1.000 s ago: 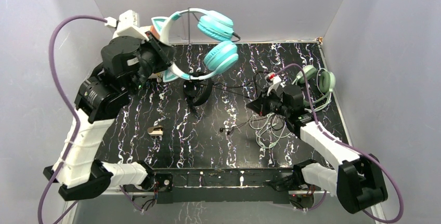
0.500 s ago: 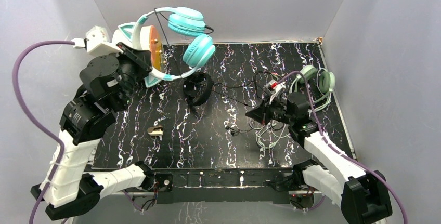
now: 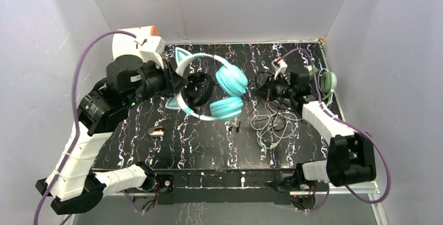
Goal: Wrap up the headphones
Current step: Wrap the headphones cable around the headphones.
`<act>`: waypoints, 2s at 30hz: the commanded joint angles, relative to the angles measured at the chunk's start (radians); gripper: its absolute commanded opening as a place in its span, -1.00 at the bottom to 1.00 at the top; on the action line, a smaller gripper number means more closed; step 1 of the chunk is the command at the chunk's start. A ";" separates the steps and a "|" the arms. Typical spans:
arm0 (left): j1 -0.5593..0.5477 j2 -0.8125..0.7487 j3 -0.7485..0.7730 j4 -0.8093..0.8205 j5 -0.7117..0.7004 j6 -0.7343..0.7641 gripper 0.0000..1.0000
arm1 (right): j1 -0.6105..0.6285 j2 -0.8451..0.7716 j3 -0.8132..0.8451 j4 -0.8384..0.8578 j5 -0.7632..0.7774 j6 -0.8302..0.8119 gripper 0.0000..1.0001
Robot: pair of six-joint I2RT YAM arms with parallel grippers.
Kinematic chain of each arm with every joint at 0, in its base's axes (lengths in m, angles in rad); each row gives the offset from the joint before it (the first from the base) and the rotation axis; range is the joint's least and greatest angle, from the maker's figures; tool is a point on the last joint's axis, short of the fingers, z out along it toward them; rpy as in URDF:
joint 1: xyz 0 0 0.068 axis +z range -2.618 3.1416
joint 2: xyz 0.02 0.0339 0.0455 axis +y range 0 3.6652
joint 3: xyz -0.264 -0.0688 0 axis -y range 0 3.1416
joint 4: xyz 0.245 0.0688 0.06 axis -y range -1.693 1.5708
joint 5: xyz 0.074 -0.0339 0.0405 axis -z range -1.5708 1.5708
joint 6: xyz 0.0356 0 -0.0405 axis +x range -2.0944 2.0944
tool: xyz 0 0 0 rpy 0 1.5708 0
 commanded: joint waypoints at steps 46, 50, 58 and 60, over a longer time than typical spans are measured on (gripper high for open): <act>0.002 0.392 -0.089 -0.053 -0.601 0.311 -1.00 | 0.192 0.160 0.695 -0.319 -0.280 0.338 -1.00; 0.002 0.380 -0.041 -0.002 -0.630 0.235 -1.00 | 0.275 0.100 0.607 -0.170 -0.222 0.470 -1.00; 0.003 0.382 0.049 0.062 -0.668 0.086 -1.00 | 0.455 0.004 0.494 -0.011 0.105 0.516 -1.00; 0.001 0.376 0.067 0.076 -0.677 0.041 -1.00 | 0.505 -0.027 0.448 0.021 0.215 0.495 -1.00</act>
